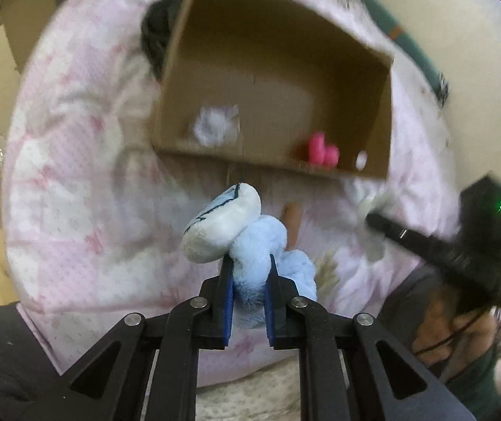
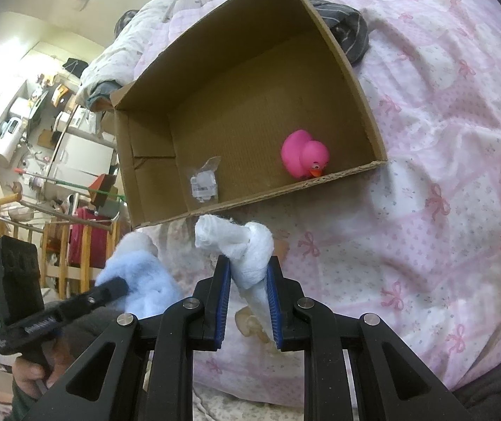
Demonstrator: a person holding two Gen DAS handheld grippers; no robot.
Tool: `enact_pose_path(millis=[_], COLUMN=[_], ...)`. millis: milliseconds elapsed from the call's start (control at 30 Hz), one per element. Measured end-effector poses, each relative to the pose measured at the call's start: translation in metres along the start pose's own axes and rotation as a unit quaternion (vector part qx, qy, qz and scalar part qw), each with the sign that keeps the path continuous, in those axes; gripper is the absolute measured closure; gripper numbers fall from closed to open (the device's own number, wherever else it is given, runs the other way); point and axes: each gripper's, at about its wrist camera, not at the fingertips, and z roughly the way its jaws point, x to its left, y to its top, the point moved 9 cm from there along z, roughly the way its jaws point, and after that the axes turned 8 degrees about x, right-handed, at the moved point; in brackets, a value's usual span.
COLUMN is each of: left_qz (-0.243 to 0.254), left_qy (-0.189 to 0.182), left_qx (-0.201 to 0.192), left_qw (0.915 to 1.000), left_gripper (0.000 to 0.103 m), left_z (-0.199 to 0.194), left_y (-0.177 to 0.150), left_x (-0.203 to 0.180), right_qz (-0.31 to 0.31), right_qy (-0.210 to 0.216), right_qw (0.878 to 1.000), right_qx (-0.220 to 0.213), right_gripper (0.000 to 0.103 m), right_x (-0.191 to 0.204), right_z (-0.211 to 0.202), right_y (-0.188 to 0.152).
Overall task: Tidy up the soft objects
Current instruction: 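Carry the blue plush and white cloth toward the cardboard box with both tools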
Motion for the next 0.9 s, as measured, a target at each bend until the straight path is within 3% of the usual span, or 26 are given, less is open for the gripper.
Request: enact_pose_path(millis=[67, 133, 167, 333, 433, 500, 567, 667, 900], left_qz=[0.029, 0.081, 0.095, 0.085, 0.037, -0.022, -0.066, -0.107, -0.116], left_qy=[0.030, 0.097, 0.109, 0.088, 0.066, 0.007, -0.067, -0.127, -0.130], left_qx=[0.000, -0.012, -0.014, -0.009, -0.024, -0.038, -0.050, -0.063, -0.097], left_qw=[0.9991, 0.9920, 0.9894, 0.9925, 0.9968, 0.9990, 0.9943, 0.9841, 0.9800], left_gripper=[0.090, 0.090, 0.090, 0.090, 0.090, 0.090, 0.090, 0.090, 0.090], left_z=[0.010, 0.017, 0.018, 0.021, 0.005, -0.010, -0.023, -0.042, -0.081], left_y=[-0.004, -0.005, -0.006, -0.004, -0.001, 0.005, 0.011, 0.019, 0.038], left_x=[-0.002, -0.009, -0.013, -0.010, 0.010, 0.022, 0.028, 0.034, 0.031], right_qz=[0.001, 0.003, 0.003, 0.000, 0.005, 0.006, 0.005, 0.006, 0.005], right_qy=[-0.001, -0.001, -0.002, -0.004, -0.001, 0.000, 0.001, 0.003, 0.017], right_qw=[1.000, 1.000, 1.000, 1.000, 1.000, 1.000, 1.000, 1.000, 1.000], right_qx=[0.001, 0.003, 0.003, 0.003, 0.003, 0.003, 0.004, 0.005, -0.003], right_gripper=[0.081, 0.081, 0.081, 0.081, 0.081, 0.081, 0.081, 0.081, 0.081], right_x=[-0.001, -0.002, -0.002, 0.000, -0.002, -0.002, -0.002, -0.003, -0.001], right_z=[0.001, 0.001, 0.002, 0.002, 0.002, 0.002, 0.003, 0.002, -0.004], right_y=[-0.001, -0.001, -0.001, -0.001, -0.001, 0.000, 0.000, 0.001, 0.003])
